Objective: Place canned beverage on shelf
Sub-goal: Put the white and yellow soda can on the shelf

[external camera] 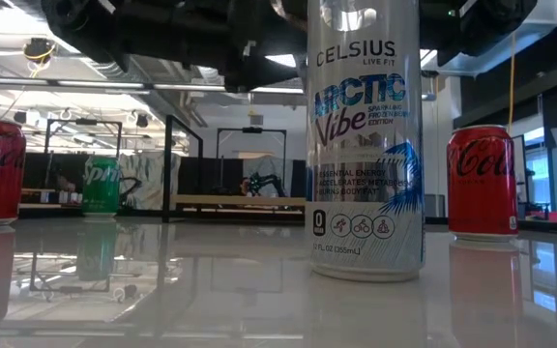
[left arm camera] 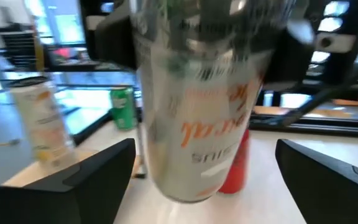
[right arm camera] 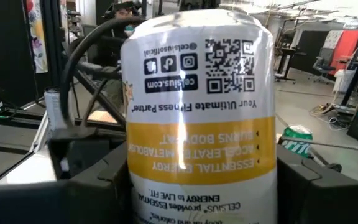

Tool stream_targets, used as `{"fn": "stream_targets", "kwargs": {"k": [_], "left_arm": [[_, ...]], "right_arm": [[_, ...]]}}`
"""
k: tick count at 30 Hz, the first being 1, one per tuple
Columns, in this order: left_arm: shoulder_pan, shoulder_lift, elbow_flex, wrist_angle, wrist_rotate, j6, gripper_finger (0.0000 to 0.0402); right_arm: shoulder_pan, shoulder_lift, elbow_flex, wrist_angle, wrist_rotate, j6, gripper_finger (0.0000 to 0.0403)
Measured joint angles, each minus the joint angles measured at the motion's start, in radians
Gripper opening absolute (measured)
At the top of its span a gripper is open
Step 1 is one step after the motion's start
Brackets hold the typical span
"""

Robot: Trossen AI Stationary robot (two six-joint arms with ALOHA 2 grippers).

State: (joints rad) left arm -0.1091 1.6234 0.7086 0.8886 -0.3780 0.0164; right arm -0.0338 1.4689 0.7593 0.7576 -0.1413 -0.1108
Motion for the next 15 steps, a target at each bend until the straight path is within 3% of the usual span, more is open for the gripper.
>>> {"fn": "stream_targets", "kwargs": {"k": [4,9,15], "left_arm": [[-0.018,0.000,0.000,-0.001,-0.062,0.037,0.0379],[-0.012,0.000,0.003,0.005,-0.066,0.029,0.0378],[0.026,0.000,0.003,0.051,0.117,-0.026,0.0378]], "right_arm": [[0.001,0.000,0.010,0.009,-0.001,0.000,0.0235],[0.015,0.002,0.025,0.009,-0.011,0.000,0.0235],[0.043,0.002,0.043,0.012,-0.011,-0.032,0.0235]]}}
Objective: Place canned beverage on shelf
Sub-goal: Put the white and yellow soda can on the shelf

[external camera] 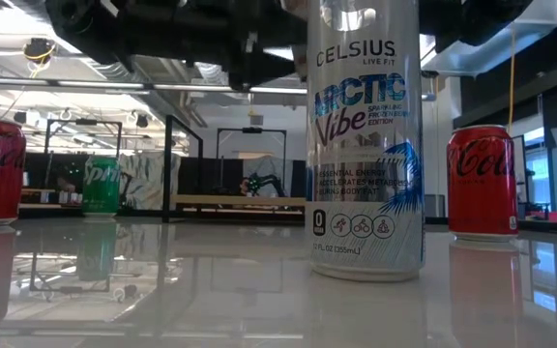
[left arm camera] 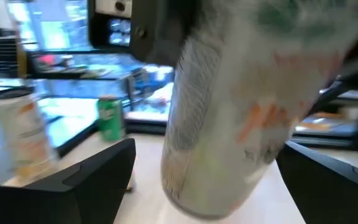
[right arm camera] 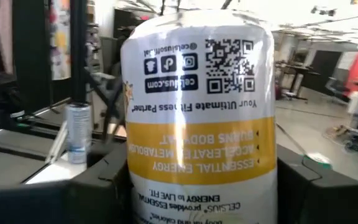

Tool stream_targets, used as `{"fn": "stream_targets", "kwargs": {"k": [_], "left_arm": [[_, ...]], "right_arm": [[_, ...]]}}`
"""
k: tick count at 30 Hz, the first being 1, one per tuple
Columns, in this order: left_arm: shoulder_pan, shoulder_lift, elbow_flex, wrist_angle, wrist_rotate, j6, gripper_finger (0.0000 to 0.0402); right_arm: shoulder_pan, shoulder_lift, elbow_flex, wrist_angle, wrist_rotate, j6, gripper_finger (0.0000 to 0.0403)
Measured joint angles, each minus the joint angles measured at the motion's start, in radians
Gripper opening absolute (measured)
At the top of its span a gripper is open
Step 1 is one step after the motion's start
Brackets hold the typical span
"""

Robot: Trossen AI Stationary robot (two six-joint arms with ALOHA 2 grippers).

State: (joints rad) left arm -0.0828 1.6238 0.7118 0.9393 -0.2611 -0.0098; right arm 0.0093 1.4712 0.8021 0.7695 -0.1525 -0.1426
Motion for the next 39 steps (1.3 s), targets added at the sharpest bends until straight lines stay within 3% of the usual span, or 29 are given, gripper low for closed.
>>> {"fn": "stream_targets", "kwargs": {"k": [3,12,21,25,27,29,35,39], "left_arm": [[0.009,0.000,0.015,0.011,0.068,-0.009,0.0377],[0.010,0.000,0.060,-0.045,0.090,-0.005,0.0364],[0.011,0.000,0.061,-0.060,0.072,0.049,0.0235],[0.010,-0.010,0.060,-0.118,0.051,0.088,0.0228],[0.007,-0.026,0.060,-0.174,0.023,0.111,0.0228],[0.006,-0.067,0.059,-0.260,-0.017,0.126,0.0228],[0.007,-0.199,0.064,-0.599,-0.109,0.094,0.0228],[0.008,-0.245,0.147,-0.946,-0.183,0.038,0.0228]], "right_arm": [[-0.002,0.000,0.000,0.000,0.000,0.001,0.0236],[-0.002,0.034,0.000,0.081,-0.016,0.007,0.0235],[-0.002,0.034,0.000,0.084,-0.020,0.017,0.0239],[-0.002,0.025,0.000,0.059,-0.028,0.011,0.0323],[-0.002,-0.007,0.000,0.010,-0.044,0.021,0.0368],[-0.002,-0.057,0.000,-0.085,-0.050,0.058,0.0386],[-0.003,-0.256,0.001,-0.499,0.042,0.075,0.0345],[-0.003,-0.328,0.001,-0.727,0.125,0.113,0.0326]]}}
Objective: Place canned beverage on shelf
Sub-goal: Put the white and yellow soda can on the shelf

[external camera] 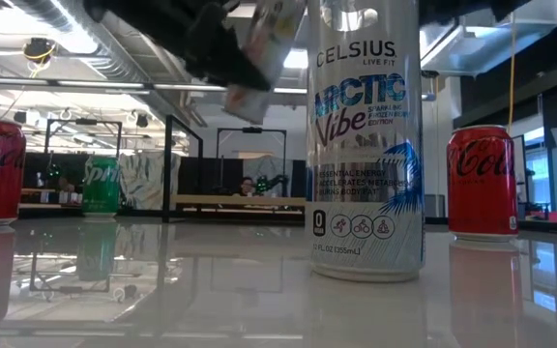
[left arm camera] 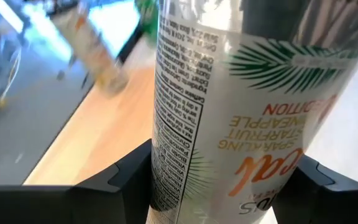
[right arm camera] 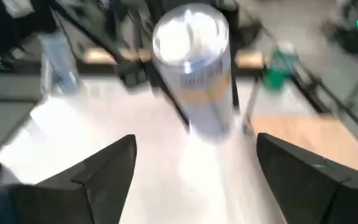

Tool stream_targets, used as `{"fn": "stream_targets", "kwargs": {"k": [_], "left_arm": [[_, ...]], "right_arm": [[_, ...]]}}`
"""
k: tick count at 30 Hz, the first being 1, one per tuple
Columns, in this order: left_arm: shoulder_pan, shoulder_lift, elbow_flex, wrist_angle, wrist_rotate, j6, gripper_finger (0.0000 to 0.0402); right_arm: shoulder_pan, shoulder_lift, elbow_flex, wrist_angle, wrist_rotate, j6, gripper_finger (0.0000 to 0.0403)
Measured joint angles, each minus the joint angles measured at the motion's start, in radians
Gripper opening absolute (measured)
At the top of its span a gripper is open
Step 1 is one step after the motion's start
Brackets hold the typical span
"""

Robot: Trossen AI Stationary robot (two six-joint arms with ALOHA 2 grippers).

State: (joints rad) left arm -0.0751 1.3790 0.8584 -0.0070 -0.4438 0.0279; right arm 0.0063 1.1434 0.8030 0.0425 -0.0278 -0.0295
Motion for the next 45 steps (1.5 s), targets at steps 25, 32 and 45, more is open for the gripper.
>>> {"fn": "stream_targets", "kwargs": {"k": [25,32,45], "left_arm": [[0.002,0.108,0.252,-0.689,0.150,-0.238,0.0228],[0.003,0.108,0.252,-0.681,0.147,-0.236,0.0228],[0.000,0.108,0.253,-0.684,0.137,-0.235,0.0228]], "right_arm": [[0.000,0.308,0.098,0.240,0.003,0.004,0.0303],[0.000,0.436,0.235,0.154,-0.007,0.025,0.0303],[0.006,0.530,0.325,0.102,0.035,0.014,0.0291]]}}
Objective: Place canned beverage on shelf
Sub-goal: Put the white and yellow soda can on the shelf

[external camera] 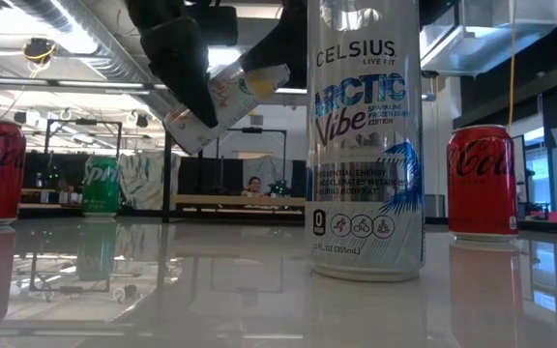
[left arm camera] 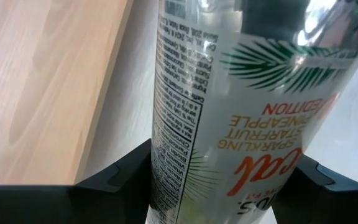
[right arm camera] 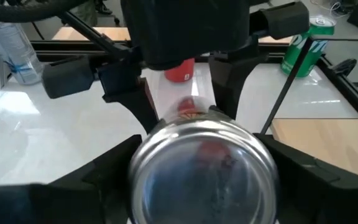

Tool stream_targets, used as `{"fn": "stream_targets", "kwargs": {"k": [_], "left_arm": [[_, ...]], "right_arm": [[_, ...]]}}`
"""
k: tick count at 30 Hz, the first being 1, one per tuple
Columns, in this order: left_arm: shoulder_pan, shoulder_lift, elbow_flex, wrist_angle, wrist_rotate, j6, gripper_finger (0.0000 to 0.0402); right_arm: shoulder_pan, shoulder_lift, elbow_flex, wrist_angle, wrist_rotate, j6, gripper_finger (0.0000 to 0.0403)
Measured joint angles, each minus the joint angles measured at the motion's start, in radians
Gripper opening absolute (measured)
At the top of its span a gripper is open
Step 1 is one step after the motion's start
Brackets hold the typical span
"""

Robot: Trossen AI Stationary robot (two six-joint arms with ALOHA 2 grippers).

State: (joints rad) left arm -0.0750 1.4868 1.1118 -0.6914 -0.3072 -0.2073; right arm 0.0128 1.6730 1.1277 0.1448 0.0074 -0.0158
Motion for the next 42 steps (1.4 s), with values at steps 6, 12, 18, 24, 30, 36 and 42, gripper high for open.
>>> {"fn": "stream_targets", "kwargs": {"k": [6,12,18,24,30,36,42], "left_arm": [[-0.010,0.000,0.000,0.003,-0.029,0.008,0.0244],[-0.034,-0.024,0.000,-0.022,-0.028,0.018,0.0324],[-0.104,-0.125,0.000,-0.091,-0.063,-0.019,0.0332],[-0.223,-0.249,-0.081,0.023,-0.210,-0.045,0.0335],[-0.274,-0.317,-0.297,0.394,-0.232,0.034,0.0337],[-0.278,-0.308,-0.453,0.761,-0.230,0.128,0.0337],[-0.252,-0.269,-0.520,1.084,-0.238,0.194,0.0337]], "right_arm": [[0.001,0.000,0.004,-0.015,0.002,-0.020,0.0246],[0.001,-0.026,0.002,-0.122,0.011,-0.039,0.0246],[0.007,-0.155,0.005,-0.349,0.030,-0.028,0.0246],[0.059,-0.284,-0.040,-0.437,0.122,-0.016,0.0246],[0.079,-0.435,-0.215,-0.296,0.178,-0.018,0.0246],[0.078,-0.583,-0.437,0.087,0.183,-0.028,0.0246],[0.079,-0.615,-0.622,0.537,0.156,-0.042,0.0246]]}}
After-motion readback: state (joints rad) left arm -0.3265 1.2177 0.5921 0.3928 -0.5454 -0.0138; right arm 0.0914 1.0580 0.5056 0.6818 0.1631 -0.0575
